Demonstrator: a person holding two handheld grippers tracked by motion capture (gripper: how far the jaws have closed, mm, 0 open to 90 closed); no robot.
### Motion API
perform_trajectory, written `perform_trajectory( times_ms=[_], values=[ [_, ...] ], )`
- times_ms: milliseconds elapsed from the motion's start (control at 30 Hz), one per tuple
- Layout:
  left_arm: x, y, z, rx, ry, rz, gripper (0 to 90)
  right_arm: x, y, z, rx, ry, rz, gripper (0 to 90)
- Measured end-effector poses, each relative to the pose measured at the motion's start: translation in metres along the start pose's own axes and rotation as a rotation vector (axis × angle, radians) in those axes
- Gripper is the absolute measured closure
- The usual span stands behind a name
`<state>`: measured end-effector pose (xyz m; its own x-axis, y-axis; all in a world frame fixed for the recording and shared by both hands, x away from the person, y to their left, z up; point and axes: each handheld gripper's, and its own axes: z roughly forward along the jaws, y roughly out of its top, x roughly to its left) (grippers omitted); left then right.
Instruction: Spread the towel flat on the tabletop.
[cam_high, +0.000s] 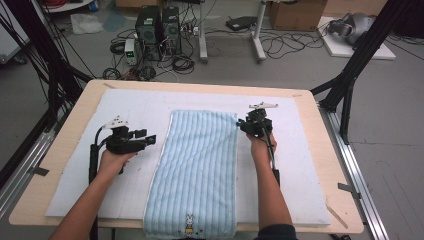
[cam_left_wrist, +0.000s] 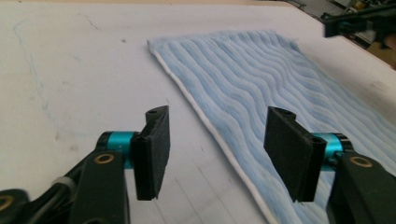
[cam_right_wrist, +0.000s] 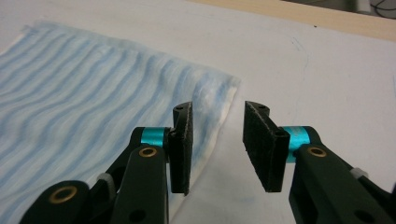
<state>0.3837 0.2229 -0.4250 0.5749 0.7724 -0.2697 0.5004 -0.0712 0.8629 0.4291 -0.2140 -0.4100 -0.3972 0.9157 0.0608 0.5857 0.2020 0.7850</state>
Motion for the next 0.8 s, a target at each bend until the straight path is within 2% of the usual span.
perform_trajectory(
  times_ms=[67, 100, 233, 300, 400, 500, 567, 633, 700, 733, 767, 800],
  values=[
    [0.003, 0.008, 0.012, 0.013, -0.019, -0.010, 38.4, -0.001, -0.004, -0.010, 0.002, 0.022, -0.004, 63.1],
    [0.004, 0.011, 0.018, 0.018, -0.017, -0.007, 38.5, -0.001, -0.006, -0.014, 0.002, 0.032, -0.012, 62.9],
    [0.006, 0.019, 0.044, 0.047, 0.005, 0.019, 48.6, -0.002, -0.016, -0.029, 0.011, 0.082, -0.023, 62.3],
    [0.007, 0.021, 0.058, 0.079, 0.033, 0.036, 53.6, -0.001, -0.021, -0.036, 0.009, 0.101, -0.030, 62.4],
    [0.013, 0.024, 0.077, 0.109, 0.086, 0.029, 56.0, -0.003, -0.028, -0.043, 0.009, 0.106, -0.040, 62.4],
    [0.014, 0.027, 0.092, 0.131, 0.115, 0.045, 58.9, -0.007, -0.033, -0.045, 0.015, 0.102, -0.036, 62.4],
    [0.011, 0.028, 0.102, 0.148, 0.128, 0.073, 60.6, -0.009, -0.035, -0.044, 0.022, 0.101, -0.027, 62.3],
    [0.009, 0.028, 0.111, 0.186, 0.149, 0.113, 62.5, -0.009, -0.035, -0.042, 0.020, 0.102, -0.025, 62.2],
    [0.005, 0.029, 0.114, 0.179, 0.180, 0.136, 67.8, -0.007, -0.035, -0.041, 0.021, 0.100, -0.028, 61.8],
    [0.003, 0.029, 0.114, 0.183, 0.193, 0.162, 72.3, -0.006, -0.035, -0.040, 0.022, 0.102, -0.031, 61.6],
    [0.002, 0.029, 0.115, 0.186, 0.190, 0.186, 83.6, -0.005, -0.035, -0.039, 0.025, 0.101, -0.036, 61.1],
    [0.000, 0.029, 0.116, 0.193, 0.200, 0.206, 87.2, -0.004, -0.035, -0.039, 0.028, 0.103, -0.041, 60.9]
  ],
)
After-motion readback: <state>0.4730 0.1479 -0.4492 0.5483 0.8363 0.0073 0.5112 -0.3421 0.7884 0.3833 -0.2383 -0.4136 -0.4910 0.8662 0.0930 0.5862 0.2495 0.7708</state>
